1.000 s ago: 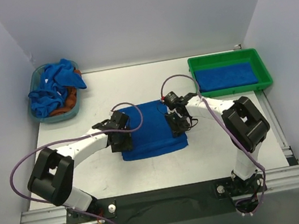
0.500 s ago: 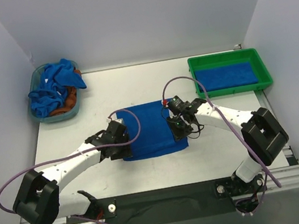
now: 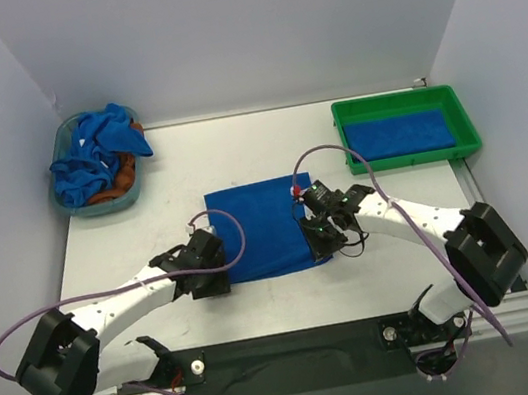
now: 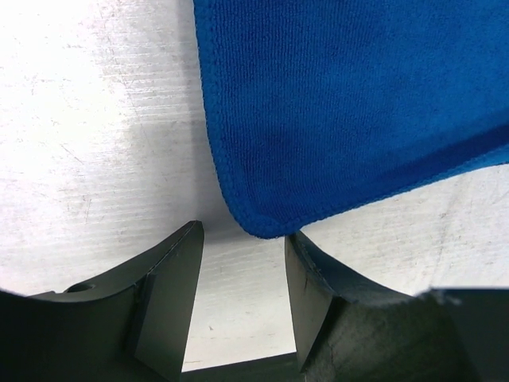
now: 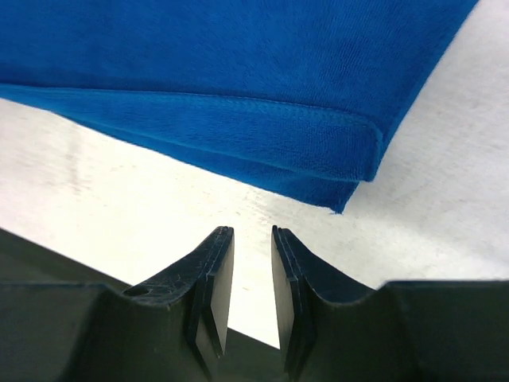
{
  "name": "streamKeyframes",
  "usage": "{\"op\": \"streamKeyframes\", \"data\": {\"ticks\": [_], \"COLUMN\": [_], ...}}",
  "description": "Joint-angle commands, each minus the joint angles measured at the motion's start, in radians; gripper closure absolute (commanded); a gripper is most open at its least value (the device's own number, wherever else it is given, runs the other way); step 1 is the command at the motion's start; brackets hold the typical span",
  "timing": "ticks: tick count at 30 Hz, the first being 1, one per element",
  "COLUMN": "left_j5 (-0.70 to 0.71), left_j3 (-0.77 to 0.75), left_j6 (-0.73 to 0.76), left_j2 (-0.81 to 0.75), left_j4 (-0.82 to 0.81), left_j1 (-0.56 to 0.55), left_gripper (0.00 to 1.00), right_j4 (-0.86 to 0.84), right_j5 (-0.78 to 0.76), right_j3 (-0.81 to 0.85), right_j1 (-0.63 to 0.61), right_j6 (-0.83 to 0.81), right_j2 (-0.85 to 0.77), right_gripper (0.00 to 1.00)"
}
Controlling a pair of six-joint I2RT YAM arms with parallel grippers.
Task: Fold and stack the towels
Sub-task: Fold the towel
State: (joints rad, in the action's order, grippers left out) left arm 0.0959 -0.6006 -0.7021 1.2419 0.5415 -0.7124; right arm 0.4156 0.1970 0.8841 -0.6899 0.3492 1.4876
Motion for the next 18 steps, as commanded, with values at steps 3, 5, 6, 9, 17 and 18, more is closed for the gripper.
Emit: {"op": "streamKeyframes", "data": {"ticks": [3, 5, 6, 9, 17, 18], "left_j5": [0.005, 0.01, 0.014, 0.027, 0.085, 0.093], "left_j3": [0.001, -0.02, -0.028, -0.056, -0.035, -0.021], "left_j6": [-0.03, -0.034, -0.04, -0.065, -0.189, -0.223], "left_j2": [-0.096, -0.123, -0.148, -0.191, -0.242, -0.243], "left_j4": [0.003, 0.027, 0.035, 0.066, 0.077, 0.077], "left_j1": [-0.009, -0.01, -0.01, -0.012, -0.009, -0.009], "left_gripper": [0.44, 0.44, 0.44, 0.42, 0.32, 0.31], "right_j4": [0.031, 0.034, 0.037, 0.057, 0.066, 0.066], "right_j5": [-0.054, -0.083, -0.121, -0.192, -0.26, -0.254], "right_j3": [0.036, 0.07, 0.082, 0.137, 0.194, 0.199], "right_j1": [-0.003, -0.003, -0.003, 0.006, 0.058, 0.061], "right_j6": [0.031, 0.031, 0.031, 0.036, 0.062, 0.062], "right_j2": [-0.141, -0.15, -0.145, -0.101, 0.045, 0.052], "right_gripper": [0.73, 0.71, 0.68, 0.6, 0.57, 0.57]}}
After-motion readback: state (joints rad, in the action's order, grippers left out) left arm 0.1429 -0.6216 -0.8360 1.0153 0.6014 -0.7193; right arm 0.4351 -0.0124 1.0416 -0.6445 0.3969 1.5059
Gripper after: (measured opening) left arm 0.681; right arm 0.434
